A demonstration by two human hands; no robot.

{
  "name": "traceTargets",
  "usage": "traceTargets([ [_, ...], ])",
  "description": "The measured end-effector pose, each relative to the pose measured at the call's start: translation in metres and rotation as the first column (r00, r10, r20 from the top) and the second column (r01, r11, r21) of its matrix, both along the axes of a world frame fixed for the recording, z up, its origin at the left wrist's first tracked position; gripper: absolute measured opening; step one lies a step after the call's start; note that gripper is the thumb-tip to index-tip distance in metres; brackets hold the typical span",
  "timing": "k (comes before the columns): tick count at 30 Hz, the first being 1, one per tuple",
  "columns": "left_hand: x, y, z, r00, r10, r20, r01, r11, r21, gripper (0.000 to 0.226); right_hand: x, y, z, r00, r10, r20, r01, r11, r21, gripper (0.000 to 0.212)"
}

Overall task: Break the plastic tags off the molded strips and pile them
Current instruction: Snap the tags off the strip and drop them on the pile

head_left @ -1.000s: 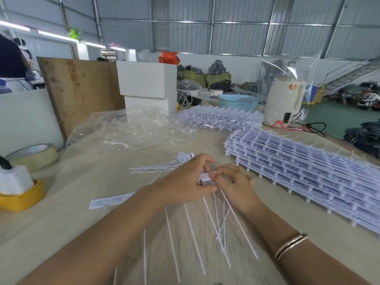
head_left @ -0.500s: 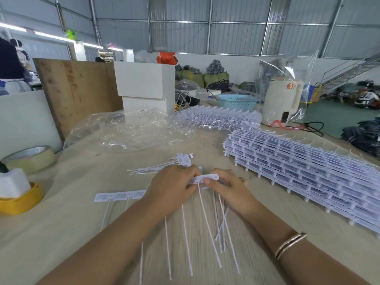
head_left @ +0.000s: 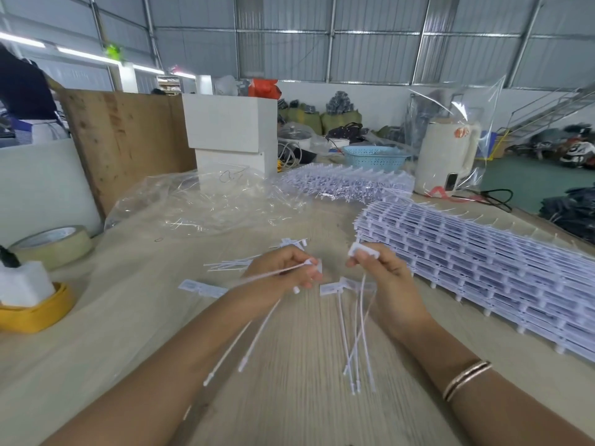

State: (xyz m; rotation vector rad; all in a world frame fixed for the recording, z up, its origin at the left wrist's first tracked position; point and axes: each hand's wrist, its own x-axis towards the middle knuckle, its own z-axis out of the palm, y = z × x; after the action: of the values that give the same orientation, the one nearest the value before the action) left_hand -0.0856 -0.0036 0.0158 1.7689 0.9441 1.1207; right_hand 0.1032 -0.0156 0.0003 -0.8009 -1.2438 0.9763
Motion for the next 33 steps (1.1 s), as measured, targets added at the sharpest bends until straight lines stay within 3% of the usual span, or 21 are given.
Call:
traceTargets([
  [2, -0.007, 0.004, -0.003, 0.995, 0.063, -0.074, -0.058, 0.996, 0.069, 0.005, 0.012, 0.004, -0.002, 0.993, -0.087, 0.083, 0.092, 0.993, -0.07, 0.011],
  [5, -0.01, 0.005, -0.01, 0.955, 0.17, -0.245, -0.115, 0.968, 0.225, 0.01, 0.013, 0.013, -0.009, 0.91, -0.19, 0.368, 0.246, 0.963, -0.112, 0.008],
  [8, -0.004, 0.005, -0.013, 0.89, 0.271, -0.366, -0.141, 0.928, 0.344, 0.024, 0.008, 0.022, -0.016, 0.599, -0.251, 0.76, 0.394, 0.919, -0.007, 0.014],
  [10, -0.001, 0.005, -0.014, 0.861, 0.319, -0.396, -0.169, 0.914, 0.37, 0.038, 0.005, 0.019, -0.016, 0.409, -0.331, 0.85, 0.471, 0.875, 0.114, 0.029],
  [11, 0.001, 0.005, -0.014, 0.852, 0.338, -0.4, -0.178, 0.905, 0.387, 0.043, 0.003, 0.015, -0.014, 0.37, -0.402, 0.838, 0.468, 0.86, 0.206, 0.032],
  [13, 0.007, 0.001, -0.013, 0.832, 0.368, -0.414, -0.162, 0.877, 0.453, 0.048, -0.008, 0.007, -0.012, 0.417, -0.475, 0.775, 0.385, 0.865, 0.323, 0.034],
  [16, 0.02, -0.007, -0.011, 0.802, 0.388, -0.454, -0.099, 0.836, 0.54, 0.044, -0.024, 0.002, -0.013, 0.47, -0.348, 0.812, 0.24, 0.935, 0.262, 0.061],
  [18, 0.024, -0.012, -0.011, 0.791, 0.398, -0.465, -0.072, 0.814, 0.576, 0.034, -0.024, 0.002, -0.014, 0.495, -0.29, 0.819, 0.198, 0.956, 0.218, 0.044],
  [19, 0.023, -0.014, -0.012, 0.786, 0.402, -0.47, -0.058, 0.805, 0.591, 0.032, -0.021, 0.003, -0.014, 0.579, -0.256, 0.774, 0.198, 0.965, 0.171, 0.027],
  [20, 0.021, -0.015, -0.012, 0.783, 0.399, -0.478, -0.042, 0.8, 0.598, 0.032, -0.017, 0.003, -0.012, 0.684, -0.228, 0.693, 0.197, 0.972, 0.125, 0.024],
  [21, 0.017, -0.016, -0.012, 0.78, 0.39, -0.49, -0.029, 0.804, 0.594, 0.034, -0.013, 0.002, -0.01, 0.781, -0.202, 0.591, 0.193, 0.978, 0.079, 0.03],
  [23, 0.009, -0.014, -0.012, 0.762, 0.376, -0.527, -0.016, 0.825, 0.565, 0.04, -0.006, 0.003, -0.006, 0.878, -0.181, 0.444, 0.18, 0.983, 0.043, 0.034],
  [27, 0.003, -0.009, -0.015, 0.692, 0.419, -0.588, -0.009, 0.819, 0.574, 0.04, -0.009, 0.003, -0.007, 0.88, -0.152, 0.449, 0.148, 0.988, 0.045, 0.034],
  [33, 0.002, -0.002, -0.02, 0.718, 0.42, -0.556, -0.035, 0.819, 0.573, 0.021, -0.014, -0.002, -0.005, 0.826, -0.126, 0.549, 0.083, 0.991, 0.103, 0.019],
])
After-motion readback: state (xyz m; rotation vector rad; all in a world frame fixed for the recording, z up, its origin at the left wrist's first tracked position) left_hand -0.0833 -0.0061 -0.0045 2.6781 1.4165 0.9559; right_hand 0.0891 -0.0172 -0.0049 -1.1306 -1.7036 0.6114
